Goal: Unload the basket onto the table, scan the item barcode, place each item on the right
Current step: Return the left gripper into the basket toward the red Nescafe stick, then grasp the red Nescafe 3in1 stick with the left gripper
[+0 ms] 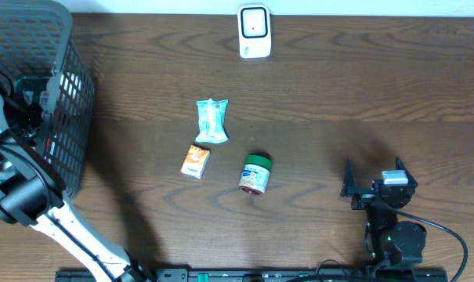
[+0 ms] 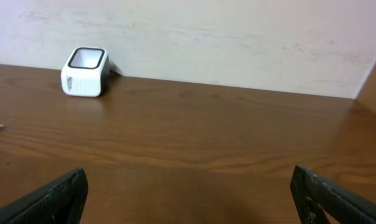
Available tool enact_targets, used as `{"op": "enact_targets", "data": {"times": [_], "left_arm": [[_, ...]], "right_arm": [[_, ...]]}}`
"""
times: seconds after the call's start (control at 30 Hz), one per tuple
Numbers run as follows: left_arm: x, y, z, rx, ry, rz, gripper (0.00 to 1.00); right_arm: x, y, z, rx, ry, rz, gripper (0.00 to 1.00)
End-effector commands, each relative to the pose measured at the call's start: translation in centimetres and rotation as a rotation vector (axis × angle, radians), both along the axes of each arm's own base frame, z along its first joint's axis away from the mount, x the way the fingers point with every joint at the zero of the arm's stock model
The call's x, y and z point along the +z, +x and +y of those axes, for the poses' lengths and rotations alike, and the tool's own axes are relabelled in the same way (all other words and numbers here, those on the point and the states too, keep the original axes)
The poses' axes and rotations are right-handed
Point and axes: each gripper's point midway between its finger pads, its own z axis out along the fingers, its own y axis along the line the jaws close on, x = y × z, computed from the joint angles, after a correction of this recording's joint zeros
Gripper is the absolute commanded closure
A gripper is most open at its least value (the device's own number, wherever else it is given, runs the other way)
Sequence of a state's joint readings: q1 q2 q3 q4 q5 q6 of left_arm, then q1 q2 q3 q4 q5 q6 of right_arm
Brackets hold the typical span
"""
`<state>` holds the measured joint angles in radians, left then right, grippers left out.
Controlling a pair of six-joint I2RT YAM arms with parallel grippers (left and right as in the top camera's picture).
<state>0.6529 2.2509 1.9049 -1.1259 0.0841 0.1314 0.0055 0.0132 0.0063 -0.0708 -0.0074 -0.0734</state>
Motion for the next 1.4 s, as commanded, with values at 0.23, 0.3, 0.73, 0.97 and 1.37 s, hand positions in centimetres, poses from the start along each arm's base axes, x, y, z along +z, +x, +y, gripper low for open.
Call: {"op": "enact_targets", "data": {"times": [0.23, 0.3, 0.73, 0.97, 1.37], "left_arm": [[-1.6, -2.2, 1.3, 0.105, 0.082, 0.107, 0.49], [-1.6, -2.1, 1.6, 0.163, 0.087, 0.099, 0.50], [0.2, -0.8, 2.4, 0.232, 0.109, 0.033, 0.53], [0.1, -0.6, 2.5, 0.232, 0.114, 0.027, 0.53], [2.6, 1.1, 2.0, 0.230, 0.080, -0.082, 0.92]], "right_arm": [[-0.1, 0.0, 0.2, 0.008, -0.010, 0.005, 0.01], [-0.1, 0.0, 0.2, 0.008, -0.010, 0.005, 0.01], [-0.2, 0.0, 0.2, 0.008, -0.010, 0.006, 0.01], [-0.2, 0.0, 0.2, 0.008, -0.010, 0.006, 0.01], [-0.1, 0.0, 0.2, 0.008, -0.010, 0.005, 0.01]]}}
